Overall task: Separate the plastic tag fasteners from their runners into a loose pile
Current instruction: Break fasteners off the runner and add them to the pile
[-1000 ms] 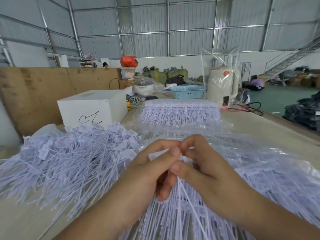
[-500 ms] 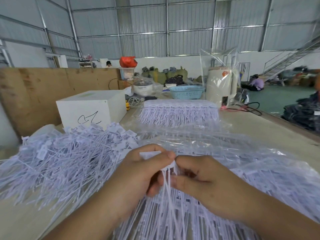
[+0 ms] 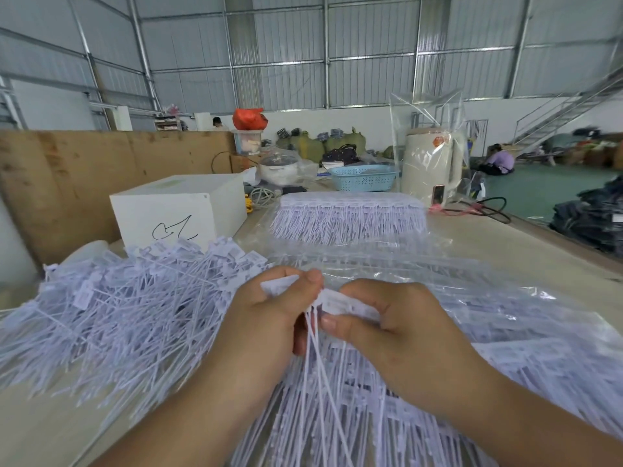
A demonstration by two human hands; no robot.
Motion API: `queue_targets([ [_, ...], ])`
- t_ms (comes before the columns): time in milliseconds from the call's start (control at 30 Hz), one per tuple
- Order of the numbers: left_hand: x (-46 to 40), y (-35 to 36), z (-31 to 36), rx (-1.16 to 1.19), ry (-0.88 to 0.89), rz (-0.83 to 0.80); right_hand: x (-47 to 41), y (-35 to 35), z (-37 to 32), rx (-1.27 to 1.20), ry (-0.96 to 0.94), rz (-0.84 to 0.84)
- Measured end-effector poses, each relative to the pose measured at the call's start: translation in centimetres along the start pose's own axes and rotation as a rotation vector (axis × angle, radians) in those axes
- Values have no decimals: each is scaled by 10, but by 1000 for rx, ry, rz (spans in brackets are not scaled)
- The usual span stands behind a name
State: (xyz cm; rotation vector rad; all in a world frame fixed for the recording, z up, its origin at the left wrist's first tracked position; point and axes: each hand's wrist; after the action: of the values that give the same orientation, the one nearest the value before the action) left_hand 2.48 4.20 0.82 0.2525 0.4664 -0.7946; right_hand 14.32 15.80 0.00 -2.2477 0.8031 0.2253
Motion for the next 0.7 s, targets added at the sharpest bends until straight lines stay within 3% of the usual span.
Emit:
queue_targets([
  [100, -6, -4, 1, 162, -37, 159, -2, -3, -5, -98, 49, 202],
  [167, -9, -12, 1, 165, -43, 207, -2, -10, -7, -123, 61, 235],
  [300, -3, -5, 2, -25, -14, 0, 4, -3, -10, 66, -15, -18],
  [533, 4, -2, 1, 1, -55, -262, 2, -3, 3, 19, 49, -111],
  [700, -1, -3, -2, 105, -176, -189, 0, -6, 2, -1, -16, -133],
])
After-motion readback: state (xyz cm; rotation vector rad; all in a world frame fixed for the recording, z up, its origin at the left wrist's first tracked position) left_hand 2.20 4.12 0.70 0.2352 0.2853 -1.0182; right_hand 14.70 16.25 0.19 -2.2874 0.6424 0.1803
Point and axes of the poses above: each hand's wrist, its own x-axis away from the middle knuckle, its own y-axis out of the palm, z = x × y, and after that the axes turned 10 degrees about y, right-handed
